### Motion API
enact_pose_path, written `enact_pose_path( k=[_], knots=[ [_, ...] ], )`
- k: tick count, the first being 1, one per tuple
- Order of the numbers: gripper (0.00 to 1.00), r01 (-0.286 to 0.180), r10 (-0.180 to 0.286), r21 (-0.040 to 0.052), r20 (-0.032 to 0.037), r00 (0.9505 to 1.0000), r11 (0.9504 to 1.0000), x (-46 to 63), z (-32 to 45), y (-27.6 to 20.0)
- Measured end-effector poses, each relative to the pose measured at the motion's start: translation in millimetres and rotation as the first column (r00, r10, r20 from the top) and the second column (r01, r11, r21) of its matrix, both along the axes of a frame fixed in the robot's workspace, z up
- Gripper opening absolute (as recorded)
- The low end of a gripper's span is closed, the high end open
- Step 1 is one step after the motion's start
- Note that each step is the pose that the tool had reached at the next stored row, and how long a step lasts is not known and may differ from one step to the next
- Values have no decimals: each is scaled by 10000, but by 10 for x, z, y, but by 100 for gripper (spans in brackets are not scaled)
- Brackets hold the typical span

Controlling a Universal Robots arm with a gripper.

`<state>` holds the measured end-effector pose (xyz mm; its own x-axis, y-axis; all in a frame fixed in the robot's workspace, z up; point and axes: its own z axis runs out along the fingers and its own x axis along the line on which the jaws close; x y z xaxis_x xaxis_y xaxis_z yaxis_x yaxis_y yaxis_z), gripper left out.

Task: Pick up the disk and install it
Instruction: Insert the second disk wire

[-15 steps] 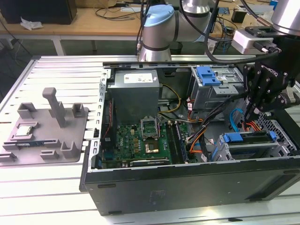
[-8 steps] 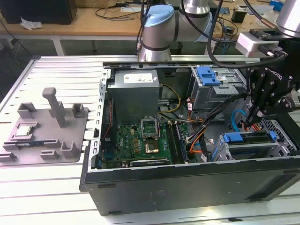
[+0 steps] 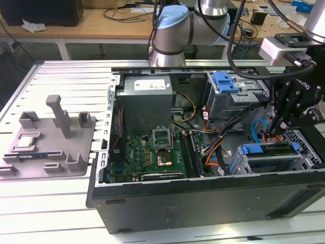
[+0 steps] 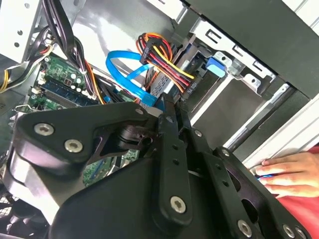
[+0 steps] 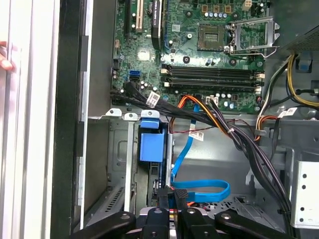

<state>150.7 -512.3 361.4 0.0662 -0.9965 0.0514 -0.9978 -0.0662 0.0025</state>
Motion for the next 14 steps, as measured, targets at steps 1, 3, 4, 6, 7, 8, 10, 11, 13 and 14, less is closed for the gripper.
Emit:
enact_pose_path(
  k=[1, 3, 4, 6, 7, 8, 10, 11, 13, 14],
  knots=[
    [16, 0, 0, 0, 0, 10000, 10000, 0, 0, 0],
    [16, -1, 1, 1, 0, 10000, 10000, 0, 0, -1],
    [16, -2, 2, 0, 0, 10000, 10000, 0, 0, -1],
    [16, -15, 15, 0, 0, 10000, 10000, 0, 0, -6],
    [16, -38, 38, 0, 0, 10000, 10000, 0, 0, -13],
    [16, -52, 52, 0, 0, 10000, 10000, 0, 0, -18],
    [16, -88, 88, 0, 0, 10000, 10000, 0, 0, -26],
    [16, -109, 109, 0, 0, 9999, 9999, 0, 0, -33],
    [16, -130, 130, 0, 0, 9999, 9999, 2, 0, -44],
    [16, -141, 141, 1, 0, 9999, 9999, 2, 0, -50]
  ],
)
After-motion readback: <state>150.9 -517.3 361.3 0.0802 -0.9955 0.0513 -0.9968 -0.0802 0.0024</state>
